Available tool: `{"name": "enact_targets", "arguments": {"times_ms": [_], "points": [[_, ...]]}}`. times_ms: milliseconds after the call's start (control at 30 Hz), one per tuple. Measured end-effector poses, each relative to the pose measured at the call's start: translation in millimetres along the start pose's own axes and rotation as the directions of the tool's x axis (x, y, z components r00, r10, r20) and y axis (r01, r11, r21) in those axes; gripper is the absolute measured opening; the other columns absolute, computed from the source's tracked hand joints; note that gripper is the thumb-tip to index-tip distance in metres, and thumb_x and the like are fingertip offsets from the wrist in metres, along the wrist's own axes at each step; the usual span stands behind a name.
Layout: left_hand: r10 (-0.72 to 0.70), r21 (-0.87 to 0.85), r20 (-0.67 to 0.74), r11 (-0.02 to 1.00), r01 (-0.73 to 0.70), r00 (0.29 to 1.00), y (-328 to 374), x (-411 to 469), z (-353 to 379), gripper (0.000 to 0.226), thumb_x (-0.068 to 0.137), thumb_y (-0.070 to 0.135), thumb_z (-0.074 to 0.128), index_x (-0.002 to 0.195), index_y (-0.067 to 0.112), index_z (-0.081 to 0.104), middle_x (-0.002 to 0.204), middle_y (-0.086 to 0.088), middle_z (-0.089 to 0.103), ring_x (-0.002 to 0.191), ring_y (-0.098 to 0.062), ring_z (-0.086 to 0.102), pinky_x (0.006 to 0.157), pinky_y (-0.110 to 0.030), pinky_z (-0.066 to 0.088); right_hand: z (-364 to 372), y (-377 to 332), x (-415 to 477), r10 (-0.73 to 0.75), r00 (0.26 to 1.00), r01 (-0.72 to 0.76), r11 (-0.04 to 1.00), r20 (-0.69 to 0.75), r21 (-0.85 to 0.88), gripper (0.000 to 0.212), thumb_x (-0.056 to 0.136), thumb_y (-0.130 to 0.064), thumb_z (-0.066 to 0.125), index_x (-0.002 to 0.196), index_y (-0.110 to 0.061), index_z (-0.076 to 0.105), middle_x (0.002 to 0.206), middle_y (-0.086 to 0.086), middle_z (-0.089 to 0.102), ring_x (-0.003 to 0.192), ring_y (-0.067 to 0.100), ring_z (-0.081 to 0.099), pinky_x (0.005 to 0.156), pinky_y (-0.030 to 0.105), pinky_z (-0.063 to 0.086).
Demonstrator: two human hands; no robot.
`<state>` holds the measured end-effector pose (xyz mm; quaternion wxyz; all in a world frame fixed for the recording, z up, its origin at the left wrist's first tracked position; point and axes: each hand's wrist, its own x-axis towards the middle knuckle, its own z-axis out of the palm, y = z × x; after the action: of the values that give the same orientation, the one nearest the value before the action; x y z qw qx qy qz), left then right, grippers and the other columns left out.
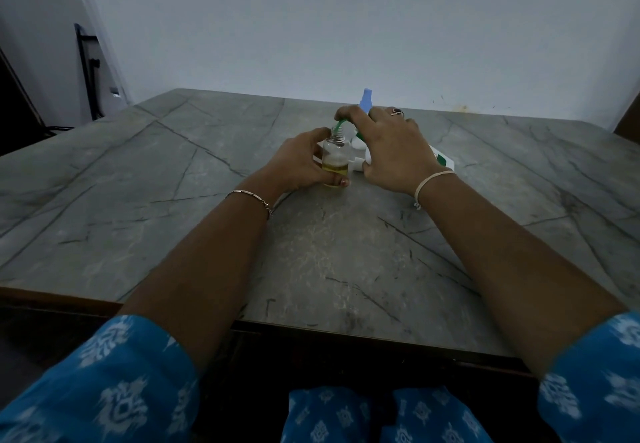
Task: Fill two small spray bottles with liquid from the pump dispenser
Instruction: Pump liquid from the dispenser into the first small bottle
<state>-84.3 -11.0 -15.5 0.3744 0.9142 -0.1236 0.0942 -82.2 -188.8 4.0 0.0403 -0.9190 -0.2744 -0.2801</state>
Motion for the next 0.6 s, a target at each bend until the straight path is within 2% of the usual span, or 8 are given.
{"name": "enact_targets", "arguments": {"times_ms": [133, 267, 400, 533, 600], "points": [[0.006, 0.004, -0.005, 1.0, -0.006, 1.0, -0.2, -0.6, -0.1, 0.091, 0.056, 0.038, 0.091, 0.135, 0.02, 0.05, 0.122, -0.004, 0.064, 0.106, -0.02, 0.063, 0.097, -0.041, 0.05, 0.1, 3.9, -1.9, -0.005, 1.0, 0.005, 1.0, 0.017, -0.028, 0.081, 0.077, -0.018, 0.065, 0.146, -0.033, 0.026, 0.1, 0.01, 0.05, 0.099, 0.033, 0.052, 0.084, 0.047, 0.045], [0.008, 0.007, -0.001, 1.0, -0.008, 1.0, 0.8, -0.9, 0.0, 0.095, 0.059, 0.035, 0.09, 0.14, 0.018, 0.045, 0.129, -0.006, 0.06, 0.112, -0.021, 0.06, 0.1, -0.04, 0.049, -0.4, 3.2, -1.7, 0.004, 1.0, -0.003, 1.0, 0.017, -0.017, 0.077, 0.076, -0.016, 0.066, 0.142, -0.032, 0.029, 0.1, 0.009, 0.052, 0.099, 0.033, 0.052, 0.084, 0.047, 0.045], [-0.001, -0.002, 0.001, 1.0, 0.001, 1.0, 1.1, -2.1, -0.3, 0.095, 0.059, 0.032, 0.09, 0.141, 0.017, 0.044, 0.128, -0.006, 0.061, 0.109, -0.021, 0.062, 0.1, -0.04, 0.049, 0.4, 0.9, 0.3, 0.011, 1.0, -0.011, 1.0, 0.011, 0.002, 0.073, 0.073, -0.014, 0.065, 0.137, -0.029, 0.033, 0.103, 0.01, 0.054, 0.099, 0.033, 0.052, 0.085, 0.048, 0.046], [-0.004, 0.004, 0.011, 1.0, 0.004, 1.0, 3.9, -3.7, -1.4, 0.097, 0.062, 0.029, 0.089, 0.144, 0.015, 0.039, 0.12, 0.005, 0.055, 0.108, -0.019, 0.06, 0.1, -0.037, 0.048, 0.9, -1.0, 1.2, 0.014, 1.0, -0.014, 1.0, -0.018, 0.007, 0.068, 0.074, -0.012, 0.065, 0.135, -0.025, 0.038, 0.103, 0.011, 0.054, 0.1, 0.035, 0.051, 0.087, 0.048, 0.043], [-0.007, 0.003, 0.015, 1.0, 0.007, 1.0, 3.6, -3.7, -1.6, 0.098, 0.061, 0.029, 0.089, 0.144, 0.015, 0.039, 0.119, 0.004, 0.055, 0.107, -0.02, 0.061, 0.1, -0.037, 0.048, 1.5, -1.7, 1.4, 0.015, 0.999, -0.015, 1.0, -0.038, -0.001, 0.067, 0.074, -0.012, 0.065, 0.134, -0.024, 0.039, 0.105, 0.011, 0.054, 0.101, 0.035, 0.052, 0.087, 0.049, 0.043]]}}
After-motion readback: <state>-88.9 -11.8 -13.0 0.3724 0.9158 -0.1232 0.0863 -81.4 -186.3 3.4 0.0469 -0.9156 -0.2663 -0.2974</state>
